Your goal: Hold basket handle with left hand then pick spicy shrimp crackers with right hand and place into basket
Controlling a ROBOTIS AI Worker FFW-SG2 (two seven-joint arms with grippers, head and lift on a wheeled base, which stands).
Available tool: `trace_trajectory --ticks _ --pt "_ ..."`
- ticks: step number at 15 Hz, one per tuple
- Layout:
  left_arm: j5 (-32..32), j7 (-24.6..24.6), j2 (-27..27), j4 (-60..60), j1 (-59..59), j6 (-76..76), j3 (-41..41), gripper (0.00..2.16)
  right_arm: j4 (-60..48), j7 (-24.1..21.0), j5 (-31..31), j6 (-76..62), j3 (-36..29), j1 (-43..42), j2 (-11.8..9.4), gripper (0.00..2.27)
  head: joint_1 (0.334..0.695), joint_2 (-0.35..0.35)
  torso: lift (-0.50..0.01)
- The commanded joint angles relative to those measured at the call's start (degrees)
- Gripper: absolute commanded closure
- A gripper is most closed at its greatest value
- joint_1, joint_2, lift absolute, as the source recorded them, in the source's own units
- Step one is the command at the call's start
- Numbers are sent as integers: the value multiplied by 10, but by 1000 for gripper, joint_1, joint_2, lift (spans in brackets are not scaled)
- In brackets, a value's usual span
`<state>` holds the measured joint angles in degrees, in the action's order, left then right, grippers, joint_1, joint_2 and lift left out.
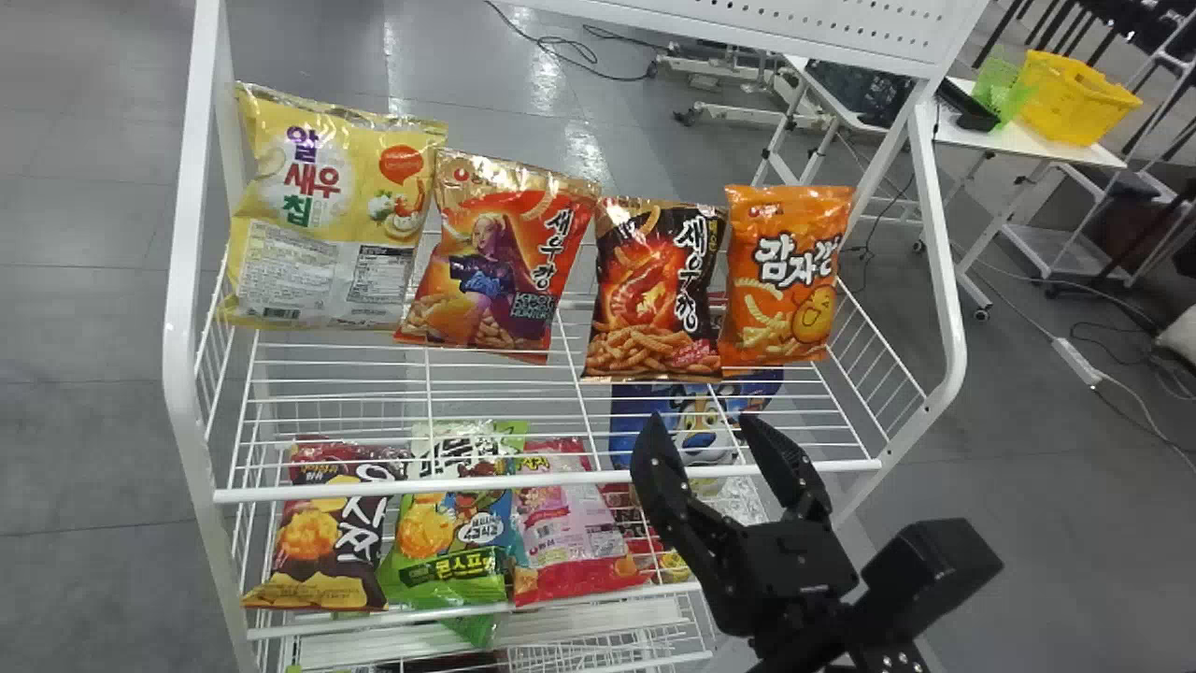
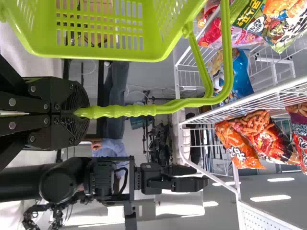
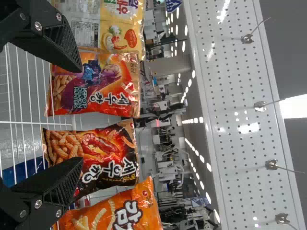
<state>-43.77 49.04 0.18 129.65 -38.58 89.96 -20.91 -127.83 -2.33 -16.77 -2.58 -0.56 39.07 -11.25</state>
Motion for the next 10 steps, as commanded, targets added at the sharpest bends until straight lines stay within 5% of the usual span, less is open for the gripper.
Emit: trace_trajectory --ticks 1,10 --pt "2 0 -3 1 0 1 1 1892 22 0 1 48 -9 -44 2 178 695 -343 -37" --pt "4 -8 -3 10 2 1 10 1892 86 2 8 141 -59 -160 2 181 695 -350 -37"
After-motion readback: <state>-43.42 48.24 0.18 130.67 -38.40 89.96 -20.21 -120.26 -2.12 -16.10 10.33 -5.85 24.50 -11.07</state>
